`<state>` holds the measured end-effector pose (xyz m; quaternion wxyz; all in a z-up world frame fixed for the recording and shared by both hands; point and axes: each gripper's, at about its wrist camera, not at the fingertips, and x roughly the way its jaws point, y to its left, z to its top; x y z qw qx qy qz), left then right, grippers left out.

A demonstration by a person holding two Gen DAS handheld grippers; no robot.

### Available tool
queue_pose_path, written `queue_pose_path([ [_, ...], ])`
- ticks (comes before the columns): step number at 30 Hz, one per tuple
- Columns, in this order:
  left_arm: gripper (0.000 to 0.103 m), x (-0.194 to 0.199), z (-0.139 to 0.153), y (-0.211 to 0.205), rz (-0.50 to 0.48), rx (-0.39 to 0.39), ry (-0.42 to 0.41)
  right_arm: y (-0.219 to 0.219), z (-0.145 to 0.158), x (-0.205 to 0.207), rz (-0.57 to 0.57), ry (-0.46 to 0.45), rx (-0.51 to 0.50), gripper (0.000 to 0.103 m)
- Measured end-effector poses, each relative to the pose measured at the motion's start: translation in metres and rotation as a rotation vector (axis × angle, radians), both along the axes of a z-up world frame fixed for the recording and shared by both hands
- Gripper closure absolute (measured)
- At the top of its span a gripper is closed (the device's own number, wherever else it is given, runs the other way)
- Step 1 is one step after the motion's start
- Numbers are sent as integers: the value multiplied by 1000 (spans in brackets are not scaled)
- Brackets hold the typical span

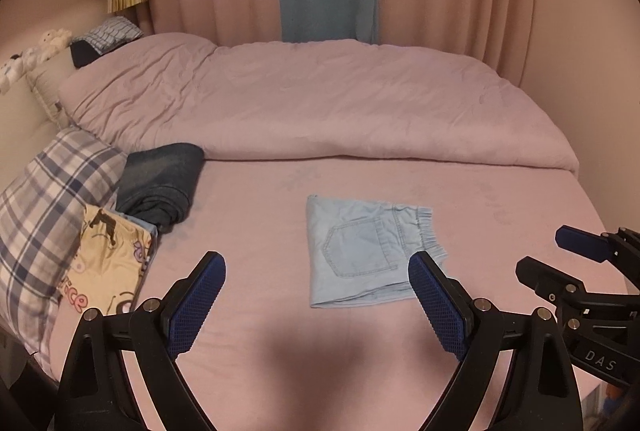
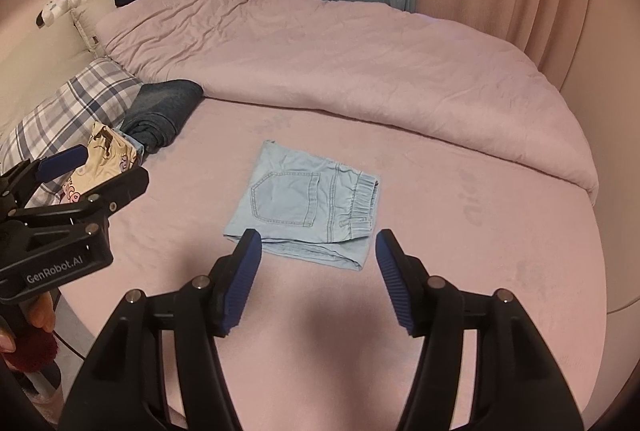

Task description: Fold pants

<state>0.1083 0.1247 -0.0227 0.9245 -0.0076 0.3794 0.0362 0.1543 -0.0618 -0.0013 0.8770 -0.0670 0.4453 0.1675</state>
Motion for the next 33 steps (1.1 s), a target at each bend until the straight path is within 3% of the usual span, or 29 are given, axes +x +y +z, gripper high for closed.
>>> queue_pose_path([
  [9, 10, 2, 9, -4, -5, 6, -7, -3, 12, 0, 0, -18, 1, 43],
  [33, 10, 9, 3, -14, -24, 3, 29, -2, 7, 2, 4, -2, 11, 43],
])
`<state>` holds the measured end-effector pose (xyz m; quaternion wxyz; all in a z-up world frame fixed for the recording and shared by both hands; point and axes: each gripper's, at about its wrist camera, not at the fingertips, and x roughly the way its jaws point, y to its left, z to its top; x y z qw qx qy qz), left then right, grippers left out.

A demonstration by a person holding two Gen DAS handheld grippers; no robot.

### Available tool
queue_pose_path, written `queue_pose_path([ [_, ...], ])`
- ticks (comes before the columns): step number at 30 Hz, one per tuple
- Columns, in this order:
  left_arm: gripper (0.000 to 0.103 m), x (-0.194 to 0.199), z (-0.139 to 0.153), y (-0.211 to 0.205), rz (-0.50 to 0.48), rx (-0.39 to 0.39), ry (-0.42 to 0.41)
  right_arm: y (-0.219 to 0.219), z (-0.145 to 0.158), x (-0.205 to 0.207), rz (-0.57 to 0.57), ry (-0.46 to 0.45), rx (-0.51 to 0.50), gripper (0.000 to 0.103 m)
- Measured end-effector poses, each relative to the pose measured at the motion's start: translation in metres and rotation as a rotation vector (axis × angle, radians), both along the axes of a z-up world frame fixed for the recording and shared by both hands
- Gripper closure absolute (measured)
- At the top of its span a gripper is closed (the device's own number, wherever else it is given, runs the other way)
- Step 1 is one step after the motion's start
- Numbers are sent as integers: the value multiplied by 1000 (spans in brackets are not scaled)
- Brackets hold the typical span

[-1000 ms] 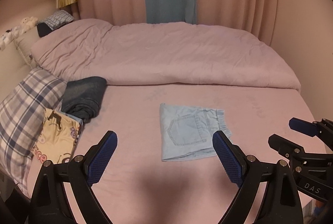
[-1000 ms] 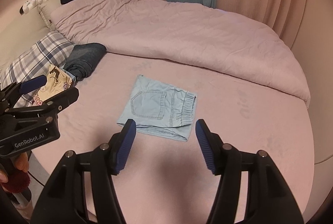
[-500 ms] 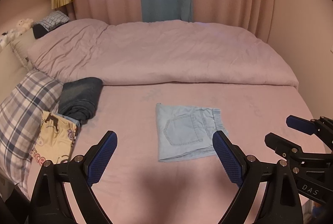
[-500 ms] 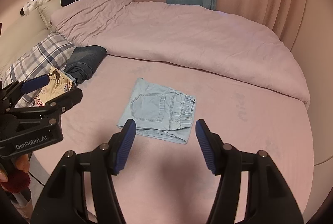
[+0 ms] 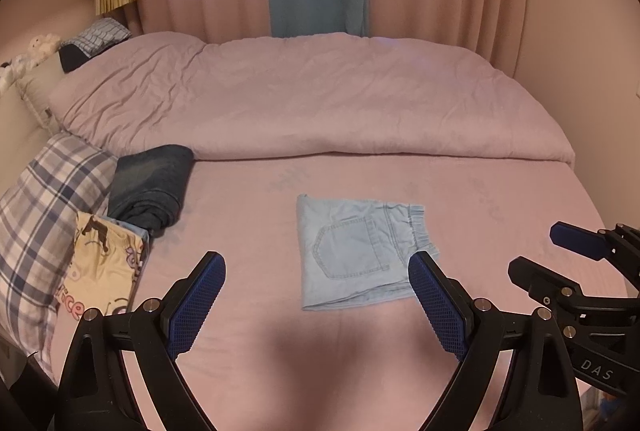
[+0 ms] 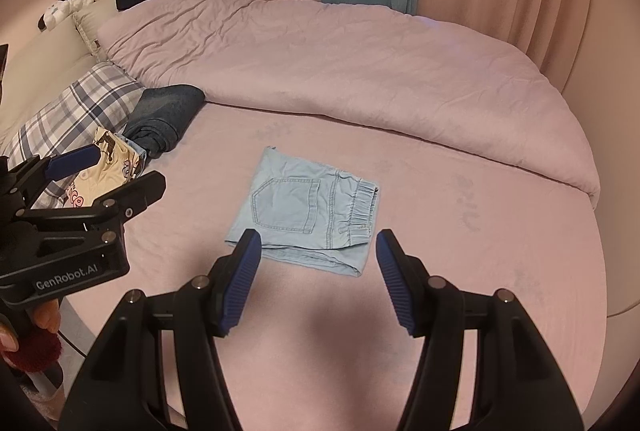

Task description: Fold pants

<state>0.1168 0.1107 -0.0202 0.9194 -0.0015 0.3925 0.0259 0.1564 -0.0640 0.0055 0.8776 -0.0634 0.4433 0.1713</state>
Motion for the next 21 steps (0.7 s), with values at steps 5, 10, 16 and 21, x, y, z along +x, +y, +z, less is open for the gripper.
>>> queue_pose_path([
  [5, 10, 1, -1, 2, 0, -5, 6, -1, -3, 1, -2, 3, -1, 43],
  [10, 10, 3, -3, 3, -1, -4, 12, -1, -4, 2, -3, 2, -2, 43],
  [16, 10, 7, -7, 5, 0, -5, 25, -3, -6, 4, -4, 6, -5, 43],
  [21, 10, 9, -7, 3, 3, -6, 30, -3, -6, 4, -7, 6, -5, 43],
])
